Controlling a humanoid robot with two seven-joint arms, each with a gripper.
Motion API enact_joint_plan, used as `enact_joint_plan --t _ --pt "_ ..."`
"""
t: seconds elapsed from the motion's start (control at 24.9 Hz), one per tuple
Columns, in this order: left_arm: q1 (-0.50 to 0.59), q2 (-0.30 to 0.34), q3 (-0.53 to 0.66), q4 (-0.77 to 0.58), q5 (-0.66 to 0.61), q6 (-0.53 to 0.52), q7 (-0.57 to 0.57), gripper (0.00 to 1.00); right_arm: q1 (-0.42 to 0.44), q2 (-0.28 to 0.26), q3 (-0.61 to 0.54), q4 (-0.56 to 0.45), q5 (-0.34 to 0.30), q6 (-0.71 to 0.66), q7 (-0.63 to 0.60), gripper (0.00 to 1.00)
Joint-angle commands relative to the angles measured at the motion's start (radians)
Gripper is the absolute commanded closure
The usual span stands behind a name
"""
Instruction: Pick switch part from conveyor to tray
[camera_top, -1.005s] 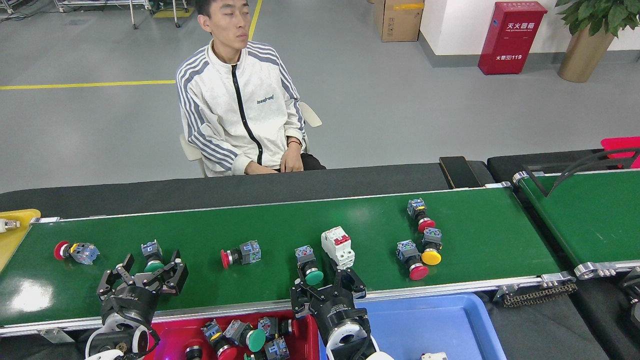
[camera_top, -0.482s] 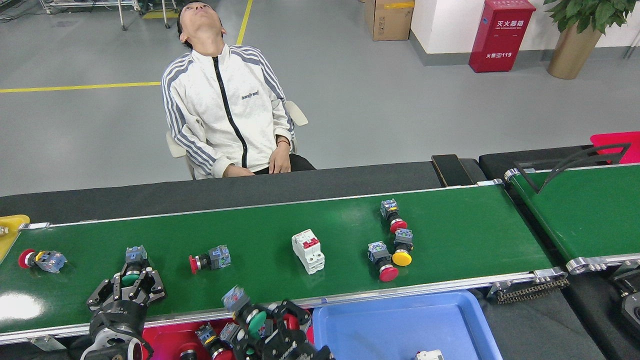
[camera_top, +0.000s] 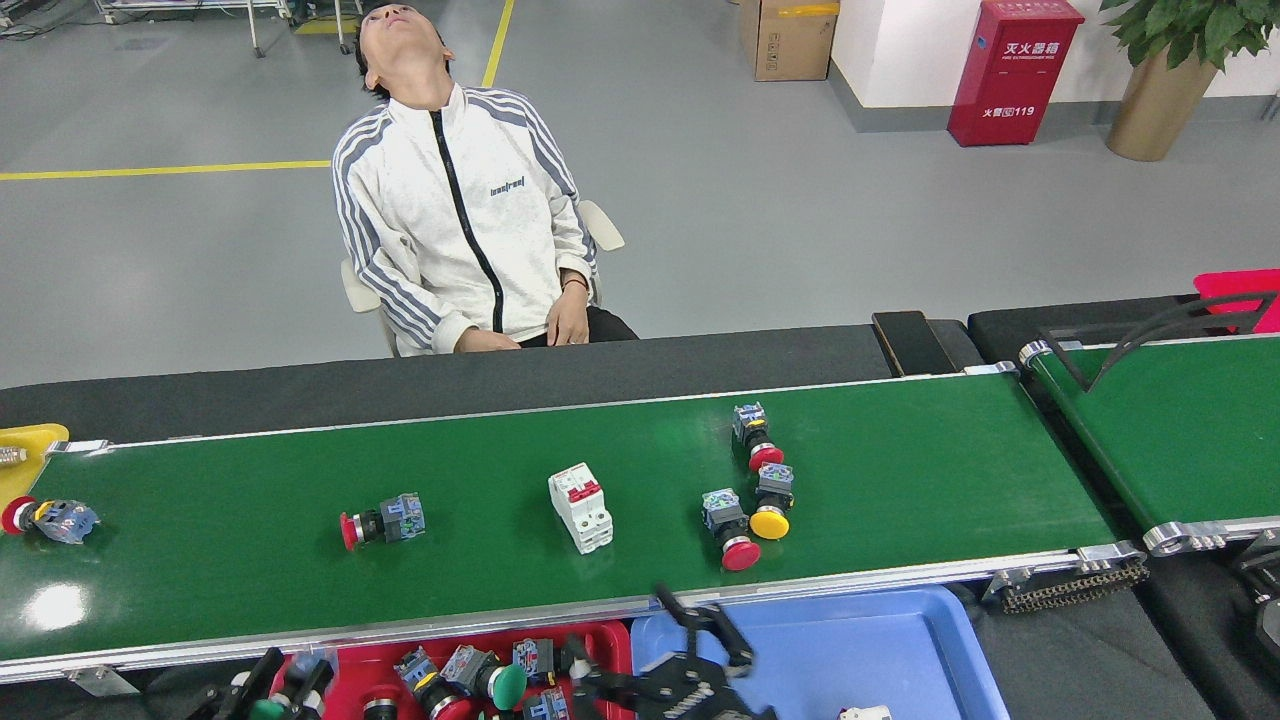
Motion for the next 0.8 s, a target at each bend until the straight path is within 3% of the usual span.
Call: enact_joint_plan --t 0.0,0.08,0.2,0.32,0.36,0.48,0.64,0.76 --pt "0.0 -0.002 0.025 -0.014 0.007 -0.009 0.009 0.0 -0.004 -0.013 -0.017 -0.013 0.005 0.112 -0.045 0.0" --pt "-0.007 -0.003 0.028 -0.014 0.007 -0.009 0.009 0.0 -0.015 -0.013 -0.015 -0.013 0.025 0.138 -0.039 0.0" --pt "-0.032 -0.005 0.042 -0.014 0.012 -0.009 0.011 0.0 -0.058 0.006 0.042 -0.007 0.118 0.138 0.002 0.0" --pt "-0.063 0.0 0.041 -0.014 0.004 0.268 0.009 0.0 -0.104 0.042 0.109 0.034 0.157 0.147 0.061 0.0" --pt "-0.064 0.003 0.042 -0.014 0.004 0.29 0.009 0.0 -0.121 0.076 0.112 0.057 0.167 0.147 0.065 0.0" --pt "-0.061 0.015 0.038 -0.011 0.002 0.276 0.009 0.0 -0.185 0.142 0.107 0.152 0.213 0.149 0.076 0.0" --pt "-0.082 0.018 0.031 -0.01 -0.004 0.276 0.009 0.0 -0.297 0.15 0.115 0.272 0.201 0.145 0.099 0.0" --pt "-0.147 0.058 0.025 0.026 -0.054 0.279 0.011 0.0 -0.326 0.154 0.153 0.338 0.183 0.142 0.099 0.0"
